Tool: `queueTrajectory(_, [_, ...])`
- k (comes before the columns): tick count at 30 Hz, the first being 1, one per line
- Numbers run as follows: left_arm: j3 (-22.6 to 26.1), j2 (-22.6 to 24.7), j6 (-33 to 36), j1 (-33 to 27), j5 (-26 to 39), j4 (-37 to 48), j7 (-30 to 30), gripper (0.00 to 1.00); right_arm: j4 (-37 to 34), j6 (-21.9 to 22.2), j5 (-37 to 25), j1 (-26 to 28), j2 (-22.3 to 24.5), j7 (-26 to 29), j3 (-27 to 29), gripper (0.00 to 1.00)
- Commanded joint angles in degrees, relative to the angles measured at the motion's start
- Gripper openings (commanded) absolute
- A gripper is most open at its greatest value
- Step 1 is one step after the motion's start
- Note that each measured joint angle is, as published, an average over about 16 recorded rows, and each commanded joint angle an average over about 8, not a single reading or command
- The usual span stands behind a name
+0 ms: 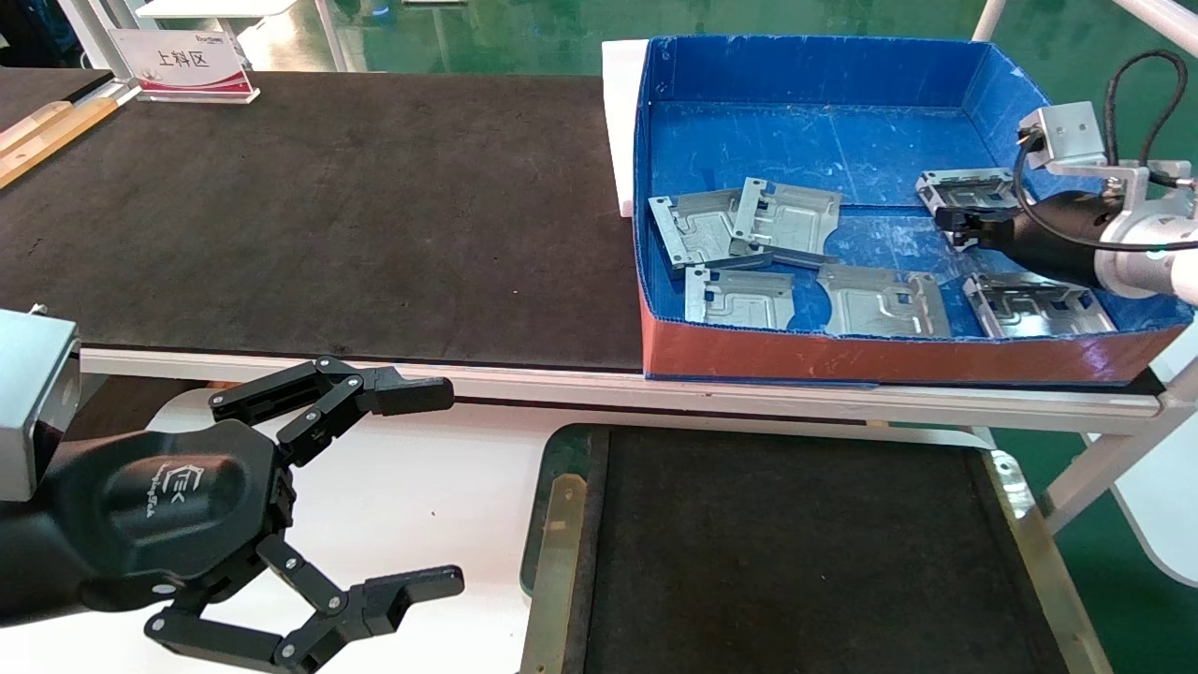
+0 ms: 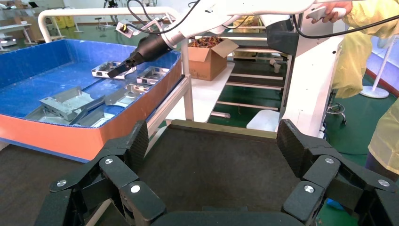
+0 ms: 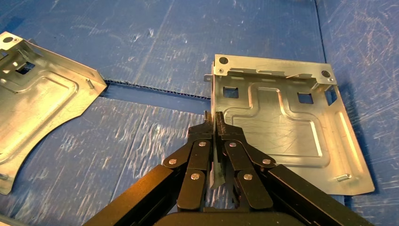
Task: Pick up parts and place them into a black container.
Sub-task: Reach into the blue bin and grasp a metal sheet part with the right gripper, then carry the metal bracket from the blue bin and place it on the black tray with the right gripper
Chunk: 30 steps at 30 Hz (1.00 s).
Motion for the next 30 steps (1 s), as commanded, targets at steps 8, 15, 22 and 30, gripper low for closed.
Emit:
queueTrajectory(8, [0.0,0.0,0.0,0.0,0.0,0.0,0.0,1.00,0.4,-0.2,0.0,-0.1,0.0,-0.1,0.0,0.00])
queueTrajectory(15, [0.0,0.0,0.0,0.0,0.0,0.0,0.0,1.00,2.1,-1.1,0.4,0.5,1.0,-2.8,0.3,0.00])
queueTrajectory(22, [0.0,0.0,0.0,0.0,0.0,0.0,0.0,1.00,3.9,-2.7,1.2,1.6,2.4,-7.1,0.8,0.00])
queueTrajectory(30, [0.0,0.0,0.0,0.0,0.0,0.0,0.0,1.00,7.1,-16.0,4.1,3.0,5.9,-12.5,2.5,0.00])
